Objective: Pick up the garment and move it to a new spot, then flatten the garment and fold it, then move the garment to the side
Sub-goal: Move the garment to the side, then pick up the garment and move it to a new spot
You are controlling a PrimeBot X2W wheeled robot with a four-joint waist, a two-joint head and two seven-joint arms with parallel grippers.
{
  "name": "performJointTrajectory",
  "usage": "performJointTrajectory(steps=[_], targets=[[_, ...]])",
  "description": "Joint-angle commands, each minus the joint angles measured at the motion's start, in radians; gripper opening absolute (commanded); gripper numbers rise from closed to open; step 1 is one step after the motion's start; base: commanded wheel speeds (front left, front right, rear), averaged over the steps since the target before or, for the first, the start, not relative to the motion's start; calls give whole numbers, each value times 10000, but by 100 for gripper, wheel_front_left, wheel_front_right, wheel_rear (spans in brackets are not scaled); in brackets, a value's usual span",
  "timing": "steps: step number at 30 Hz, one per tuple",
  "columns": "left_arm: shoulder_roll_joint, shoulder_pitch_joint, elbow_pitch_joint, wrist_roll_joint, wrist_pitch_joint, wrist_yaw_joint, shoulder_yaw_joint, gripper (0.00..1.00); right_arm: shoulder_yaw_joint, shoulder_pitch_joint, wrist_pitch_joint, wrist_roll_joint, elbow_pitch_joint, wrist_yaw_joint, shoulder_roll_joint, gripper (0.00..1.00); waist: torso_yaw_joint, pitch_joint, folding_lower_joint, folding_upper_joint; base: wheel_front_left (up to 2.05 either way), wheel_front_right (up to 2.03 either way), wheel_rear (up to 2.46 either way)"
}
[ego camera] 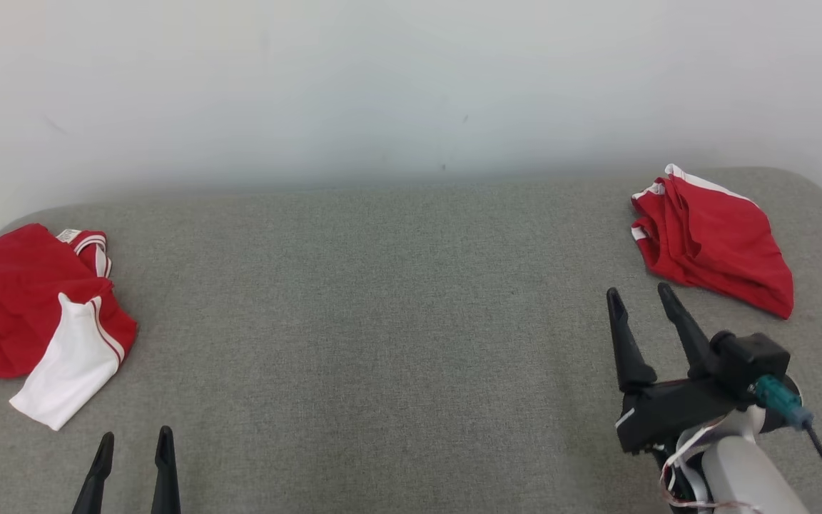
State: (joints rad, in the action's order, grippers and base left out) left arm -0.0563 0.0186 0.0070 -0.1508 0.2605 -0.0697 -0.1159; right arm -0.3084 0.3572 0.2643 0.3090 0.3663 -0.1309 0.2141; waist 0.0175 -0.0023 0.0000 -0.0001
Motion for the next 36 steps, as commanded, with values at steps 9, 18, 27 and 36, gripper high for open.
performJointTrajectory(steps=[9, 18, 27, 36], targets=[[16, 223, 116, 125, 29, 77, -59, 100, 814, -1767, 22, -1378, -1050, 2, -814, 100, 45, -233, 0, 1, 0, 0, 0], [0, 332, 252, 437, 29, 181, -12, 100, 1478, -2666, 22, -2129, -1333, 2, -1230, 100, 26, -331, 0, 1, 0, 0, 0], [-83, 323, 190, 619, 29, 338, -133, 100, 1565, -2801, 22, -2121, -1331, 2, -1292, 100, 8, -342, 0, 1, 0, 0, 0], [-94, 346, 183, 658, 29, 368, -186, 100, 1554, -2786, 22, -2085, -1246, 2, -1288, 100, -37, -274, 0, 1, 0, 0, 0]])
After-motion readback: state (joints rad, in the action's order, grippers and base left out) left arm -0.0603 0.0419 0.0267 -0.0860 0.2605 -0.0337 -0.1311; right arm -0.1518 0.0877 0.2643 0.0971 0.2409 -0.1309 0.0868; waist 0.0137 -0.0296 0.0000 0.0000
